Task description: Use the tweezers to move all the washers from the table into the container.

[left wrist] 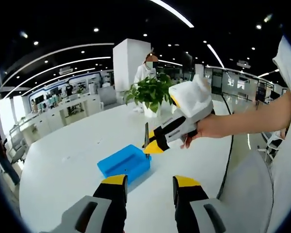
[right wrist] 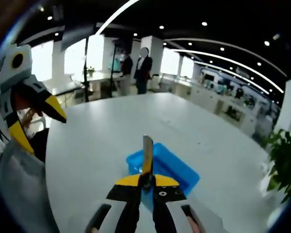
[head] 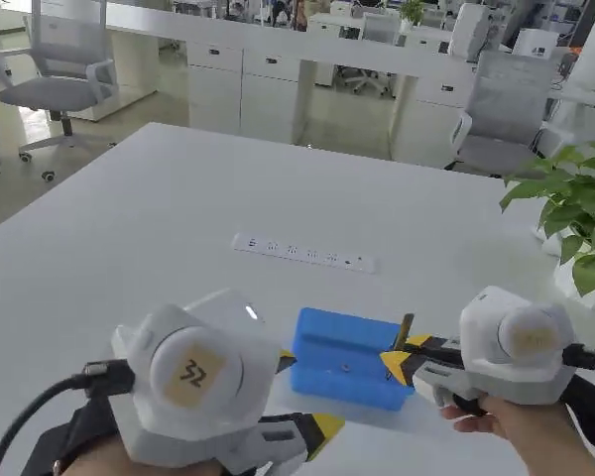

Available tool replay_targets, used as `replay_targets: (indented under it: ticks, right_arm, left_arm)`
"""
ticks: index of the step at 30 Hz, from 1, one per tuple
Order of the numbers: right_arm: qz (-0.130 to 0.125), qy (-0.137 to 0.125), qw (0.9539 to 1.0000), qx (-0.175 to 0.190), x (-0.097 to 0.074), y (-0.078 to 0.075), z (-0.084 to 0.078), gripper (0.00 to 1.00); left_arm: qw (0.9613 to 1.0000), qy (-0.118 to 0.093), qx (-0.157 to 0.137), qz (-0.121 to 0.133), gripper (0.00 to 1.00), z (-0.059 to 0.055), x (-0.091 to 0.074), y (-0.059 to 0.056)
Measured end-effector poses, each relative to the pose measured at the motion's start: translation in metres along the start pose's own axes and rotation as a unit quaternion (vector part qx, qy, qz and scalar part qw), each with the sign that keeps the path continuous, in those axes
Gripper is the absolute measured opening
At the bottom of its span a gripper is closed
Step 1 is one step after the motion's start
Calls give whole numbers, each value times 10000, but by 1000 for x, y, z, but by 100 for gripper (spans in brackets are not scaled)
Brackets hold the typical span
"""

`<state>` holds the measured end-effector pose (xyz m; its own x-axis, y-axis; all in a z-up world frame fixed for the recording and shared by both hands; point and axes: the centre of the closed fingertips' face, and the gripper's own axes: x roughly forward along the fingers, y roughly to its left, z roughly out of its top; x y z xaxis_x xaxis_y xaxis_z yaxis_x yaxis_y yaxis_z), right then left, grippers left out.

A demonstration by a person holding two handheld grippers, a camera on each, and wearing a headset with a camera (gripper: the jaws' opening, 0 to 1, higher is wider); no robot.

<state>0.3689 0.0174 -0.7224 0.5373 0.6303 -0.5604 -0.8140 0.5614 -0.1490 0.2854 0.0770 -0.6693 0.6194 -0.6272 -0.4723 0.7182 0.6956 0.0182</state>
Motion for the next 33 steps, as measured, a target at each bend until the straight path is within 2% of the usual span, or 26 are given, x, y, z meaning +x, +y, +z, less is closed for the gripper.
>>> replay_targets:
  ticks: [2,7,8,10,12,16,19,23,27,29,33]
  right_arm:
    - [-21,107,9996,-261,-7,12,-4,4]
    - [80,166,9990,-406,-19,40,-11,4]
    - [117,178,9988,-444,-21,47,-14,4]
    - [167,299,9974,-638,-23,57,-21,4]
    - [192,354,9966,-713,-24,63,-26,4]
    - [249,411,9960,-754,-25,72,-33,4]
    - [294,452,9960,-706,-25,77,-38,4]
    - [361,572,9944,-815,-23,82,-45,4]
    - [428,662,9924,-945,-21,87,-50,4]
    - [464,733,9905,-1063,-19,90,-54,4]
    - [491,885,9858,-1338,-16,95,-62,4]
  left_arm:
    - [9999,-26,43,-102,29,4,6,-1]
    - [9984,3,412,-381,13,13,20,-8]
    - [9974,-11,460,-559,11,14,23,-15]
    - [9960,34,579,-679,12,13,26,-20]
    - [9937,181,741,-824,12,8,30,-26]
    - [9888,291,1030,-1041,10,2,33,-39]
    - [9859,362,1134,-1177,9,-3,34,-45]
    - [9841,424,1138,-1299,8,-7,35,-48]
    - [9793,558,1240,-1497,4,-17,38,-52]
    - [9792,578,1158,-1565,2,-21,40,-52]
    - [9748,757,1169,-1745,0,-36,44,-56]
